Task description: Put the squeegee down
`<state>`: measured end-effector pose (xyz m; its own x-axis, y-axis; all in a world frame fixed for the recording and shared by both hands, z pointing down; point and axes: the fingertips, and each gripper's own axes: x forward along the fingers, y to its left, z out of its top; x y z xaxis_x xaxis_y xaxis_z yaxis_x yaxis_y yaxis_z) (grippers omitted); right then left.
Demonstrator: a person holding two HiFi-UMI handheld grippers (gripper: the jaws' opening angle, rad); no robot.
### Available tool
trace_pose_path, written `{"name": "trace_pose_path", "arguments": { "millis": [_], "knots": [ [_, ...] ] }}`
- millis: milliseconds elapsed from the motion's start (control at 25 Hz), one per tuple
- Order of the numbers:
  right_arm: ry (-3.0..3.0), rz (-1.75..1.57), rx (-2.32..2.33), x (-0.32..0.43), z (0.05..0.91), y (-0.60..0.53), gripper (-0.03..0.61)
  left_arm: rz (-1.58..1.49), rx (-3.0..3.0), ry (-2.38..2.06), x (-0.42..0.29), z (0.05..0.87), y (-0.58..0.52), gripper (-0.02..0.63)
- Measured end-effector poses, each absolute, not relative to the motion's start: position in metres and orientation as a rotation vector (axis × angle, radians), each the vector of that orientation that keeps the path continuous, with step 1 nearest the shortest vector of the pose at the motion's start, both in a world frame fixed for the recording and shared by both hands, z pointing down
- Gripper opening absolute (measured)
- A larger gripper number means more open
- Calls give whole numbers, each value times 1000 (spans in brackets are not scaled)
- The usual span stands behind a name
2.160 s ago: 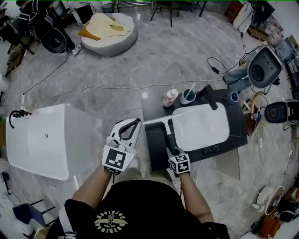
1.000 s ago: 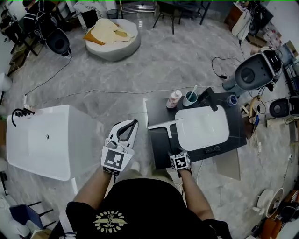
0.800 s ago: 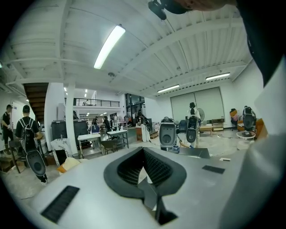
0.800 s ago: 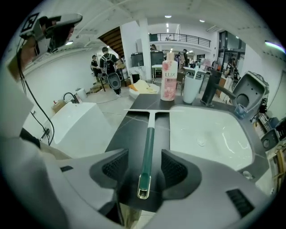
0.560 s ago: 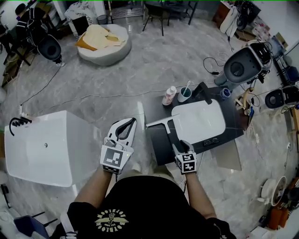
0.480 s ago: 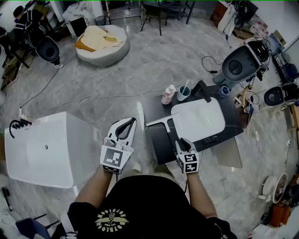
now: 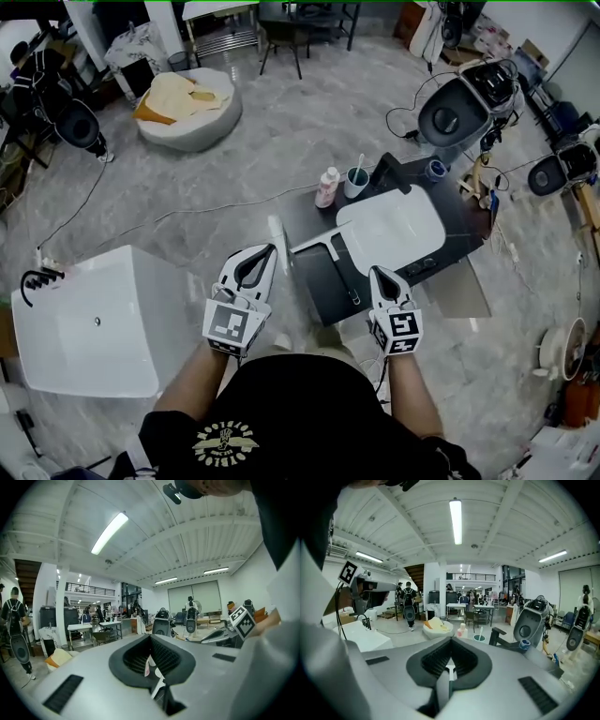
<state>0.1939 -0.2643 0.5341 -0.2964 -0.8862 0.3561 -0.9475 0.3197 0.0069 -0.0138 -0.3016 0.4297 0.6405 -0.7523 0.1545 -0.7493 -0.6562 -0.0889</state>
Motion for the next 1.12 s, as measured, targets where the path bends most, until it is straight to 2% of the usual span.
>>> {"name": "trace_pose_path", "arguments": {
  "millis": [560,1120],
  "knots": [
    [-2285,187,1713,178,455,-229,28,-207,-2846,1167,-18,405,-272,23],
    [-2277,199,1709,166,448,-210,28,-193,-2882,1059,-5,406,-269,23]
  ]
}}
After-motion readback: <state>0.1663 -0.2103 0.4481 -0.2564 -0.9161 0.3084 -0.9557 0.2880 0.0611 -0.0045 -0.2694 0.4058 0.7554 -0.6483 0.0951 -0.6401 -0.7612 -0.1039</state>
